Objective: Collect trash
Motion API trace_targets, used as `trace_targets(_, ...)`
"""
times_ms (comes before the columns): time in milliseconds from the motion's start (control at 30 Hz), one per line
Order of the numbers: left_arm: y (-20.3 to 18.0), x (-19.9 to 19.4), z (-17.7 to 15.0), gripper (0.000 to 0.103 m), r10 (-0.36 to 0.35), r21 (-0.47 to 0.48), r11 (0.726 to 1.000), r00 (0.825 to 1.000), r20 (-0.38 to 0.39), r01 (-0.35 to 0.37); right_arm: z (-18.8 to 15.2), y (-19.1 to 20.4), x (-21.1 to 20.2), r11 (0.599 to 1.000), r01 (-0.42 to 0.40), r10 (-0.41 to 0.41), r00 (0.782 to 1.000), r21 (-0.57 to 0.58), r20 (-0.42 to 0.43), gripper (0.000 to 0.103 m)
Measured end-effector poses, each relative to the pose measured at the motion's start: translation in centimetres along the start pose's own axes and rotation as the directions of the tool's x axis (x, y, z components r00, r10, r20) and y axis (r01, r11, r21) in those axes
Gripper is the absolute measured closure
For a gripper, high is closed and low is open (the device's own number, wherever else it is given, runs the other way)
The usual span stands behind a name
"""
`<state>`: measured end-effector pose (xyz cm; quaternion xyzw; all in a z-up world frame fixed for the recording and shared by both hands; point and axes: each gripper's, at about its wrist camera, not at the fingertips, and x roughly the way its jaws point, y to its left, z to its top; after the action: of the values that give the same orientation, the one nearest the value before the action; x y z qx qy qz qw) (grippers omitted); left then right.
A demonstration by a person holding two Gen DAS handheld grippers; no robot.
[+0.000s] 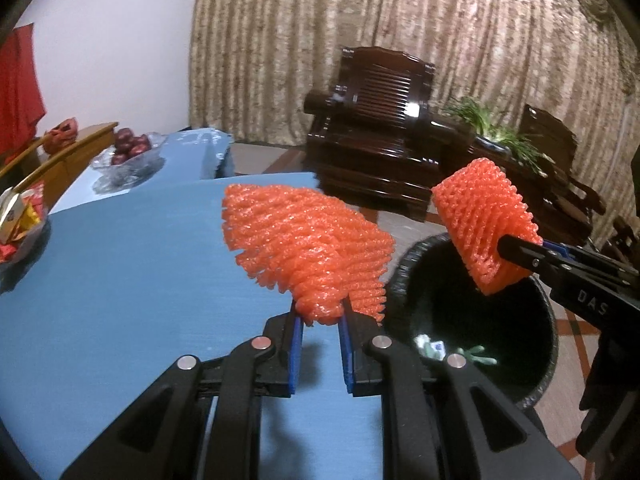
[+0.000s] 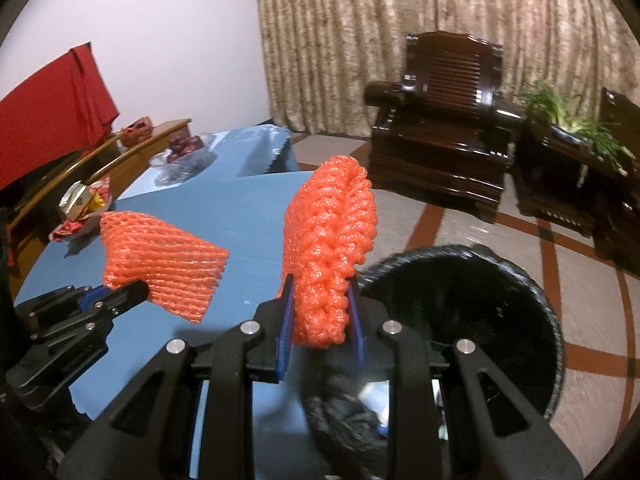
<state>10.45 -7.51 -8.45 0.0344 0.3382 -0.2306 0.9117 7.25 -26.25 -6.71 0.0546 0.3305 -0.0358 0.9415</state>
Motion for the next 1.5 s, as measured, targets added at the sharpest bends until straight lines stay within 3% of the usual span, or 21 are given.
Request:
trace_targets(267, -4.7, 2.1, -0.3, 0.087, -0.082, 0.067, 0.994, 0.996, -0.042, 0.084, -2.4, -4.9, -0.9, 0.995, 0.086, -0.085, 0.996, 0.050, -0.022, 0.080)
trace_targets(600, -10.5, 6.3, -0.5, 0.086, -0.178, 0.129, 0.973, 0.978, -0.110, 0.192, -5.3, -10.5, -0.2, 0.976, 0.183, -0.176, 0.982, 0.114, -0.070, 0.080)
trace_targets(900, -14.1, 10.3, -0.9, 0.085, -0.216, 0.163, 0.956, 0.961, -0.173, 0.244, -7.3, -13.9, 1.5, 0.960, 0.236, -0.220, 0.969, 0.148, -0.114, 0.079)
trace_targets(1100, -15.4, 12.3, -1.0, 0.069, -0.239, 0.171, 0.946, 0.950, -0.199, 0.274, -7.6, -15.2, 3.1, 0.955, 0.258, -0.238, 0.962, 0.149, -0.135, 0.074)
trace_targets(1167, -15.5, 12.5, -0.9, 0.057, -0.255, 0.162, 0.943, 0.945, -0.205, 0.289, -7.7, -15.4, 3.5, 0.952, 0.269, -0.249, 0.958, 0.147, -0.141, 0.062)
trace_targets(1267, -15.2, 12.5, -0.7, 0.049, -0.279, 0.141, 0.940, 0.938, -0.204, 0.311, -7.8, -15.7, 3.6, 0.947, 0.282, -0.261, 0.955, 0.152, -0.141, 0.047)
trace_targets(1300, -15.0, 12.3, -0.7, 0.046, -0.278, 0.144, 0.940, 0.940, -0.198, 0.309, -7.9, -15.7, 3.5, 0.945, 0.288, -0.268, 0.953, 0.152, -0.139, 0.036)
trace_targets(1367, -14.8, 12.1, -0.7, 0.033, -0.264, 0.148, 0.944, 0.946, -0.188, 0.294, -7.9, -15.9, 3.2, 0.941, 0.303, -0.285, 0.950, 0.153, -0.129, 0.023)
trace_targets(1500, -13.9, 11.8, -0.6, 0.029, -0.257, 0.137, 0.949, 0.949, -0.185, 0.284, -7.8, -15.9, 2.4, 0.936, 0.307, -0.290, 0.950, 0.173, -0.114, 0.014)
